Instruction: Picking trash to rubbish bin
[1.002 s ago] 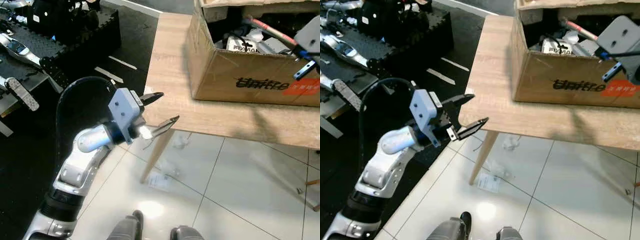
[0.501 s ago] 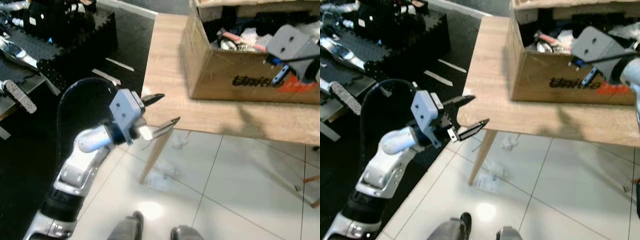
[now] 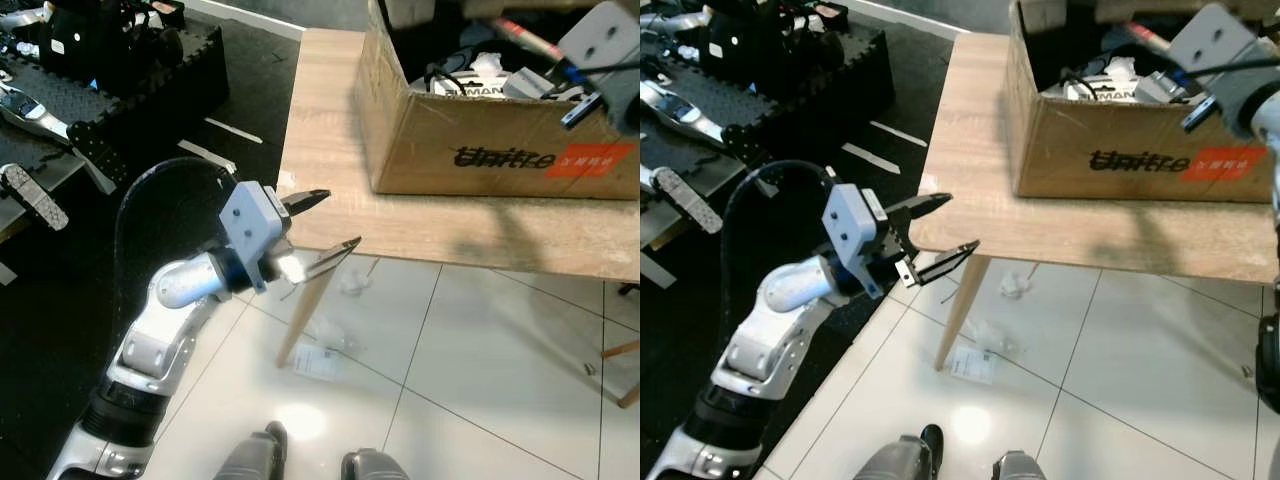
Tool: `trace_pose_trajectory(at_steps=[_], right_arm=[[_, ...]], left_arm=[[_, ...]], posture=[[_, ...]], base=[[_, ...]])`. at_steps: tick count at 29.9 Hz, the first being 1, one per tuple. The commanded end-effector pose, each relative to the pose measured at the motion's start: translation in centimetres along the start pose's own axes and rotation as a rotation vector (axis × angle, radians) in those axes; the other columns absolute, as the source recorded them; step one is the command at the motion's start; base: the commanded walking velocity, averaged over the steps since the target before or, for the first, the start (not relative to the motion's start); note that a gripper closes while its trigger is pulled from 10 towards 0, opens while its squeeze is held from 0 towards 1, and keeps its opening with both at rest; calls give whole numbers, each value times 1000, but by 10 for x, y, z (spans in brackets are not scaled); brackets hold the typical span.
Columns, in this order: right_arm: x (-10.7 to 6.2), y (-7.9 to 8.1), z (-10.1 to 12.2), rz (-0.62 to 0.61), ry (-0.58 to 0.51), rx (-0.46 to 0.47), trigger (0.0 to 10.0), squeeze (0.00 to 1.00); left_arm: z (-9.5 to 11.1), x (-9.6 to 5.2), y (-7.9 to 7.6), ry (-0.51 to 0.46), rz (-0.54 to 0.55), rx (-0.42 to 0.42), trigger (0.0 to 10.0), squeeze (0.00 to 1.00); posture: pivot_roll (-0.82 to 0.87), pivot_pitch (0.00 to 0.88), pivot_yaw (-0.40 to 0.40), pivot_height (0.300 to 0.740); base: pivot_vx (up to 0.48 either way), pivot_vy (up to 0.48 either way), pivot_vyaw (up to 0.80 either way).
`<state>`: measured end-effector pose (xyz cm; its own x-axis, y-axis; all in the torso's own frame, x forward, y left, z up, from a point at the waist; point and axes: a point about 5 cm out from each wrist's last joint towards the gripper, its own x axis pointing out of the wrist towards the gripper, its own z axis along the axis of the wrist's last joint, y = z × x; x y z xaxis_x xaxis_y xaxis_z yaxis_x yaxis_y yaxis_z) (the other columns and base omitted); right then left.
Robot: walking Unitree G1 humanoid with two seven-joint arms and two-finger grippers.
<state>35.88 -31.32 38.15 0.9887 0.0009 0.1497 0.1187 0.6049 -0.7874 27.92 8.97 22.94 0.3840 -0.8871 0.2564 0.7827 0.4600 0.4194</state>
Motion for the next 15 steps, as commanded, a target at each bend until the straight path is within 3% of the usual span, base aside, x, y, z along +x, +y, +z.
trace_pose_trajectory(at_steps=[1,6,7,9,10,11,13,14,15], right_arm=[[-1,-7,-3,-51,0,60,10000,1000],[0,-9,-6,-78,20,82,10000,1000],[1,-8,-7,-75,21,115,10000,314],[2,-8,-7,-72,21,140,10000,314],[4,-3,-3,-30,-14,199,10000,0],[5,1,0,1,-42,239,10000,0],[5,12,22,133,-219,392,10000,0],[5,12,22,133,-219,392,10000,0],[4,14,30,185,-294,433,10000,0]], left_arm=[[-1,0,-4,-3,-17,0,10000,0],[0,0,-4,-2,-18,2,10000,0],[0,0,-4,-2,-18,2,10000,0],[0,-1,-4,-2,-18,3,10000,0],[0,-1,-4,-2,-18,3,10000,0],[0,-1,-4,-1,-18,3,10000,0],[0,-1,-4,0,-18,4,10000,0],[0,-1,-4,0,-18,4,10000,0],[0,-1,-4,1,-18,5,10000,0]], posture=[[-62,174,-22,740],[-60,172,-19,740],[-60,172,-19,740],[-60,172,-19,740],[-60,172,-19,740],[-60,172,-19,740],[-55,171,-15,740],[-55,171,-15,740],[-55,171,-15,740]], base=[[0,0,0],[0,0,0],[0,0,0],[0,0,0],[0,0,0],[0,0,0],[0,0,0],[0,0,0],[0,0,0]])
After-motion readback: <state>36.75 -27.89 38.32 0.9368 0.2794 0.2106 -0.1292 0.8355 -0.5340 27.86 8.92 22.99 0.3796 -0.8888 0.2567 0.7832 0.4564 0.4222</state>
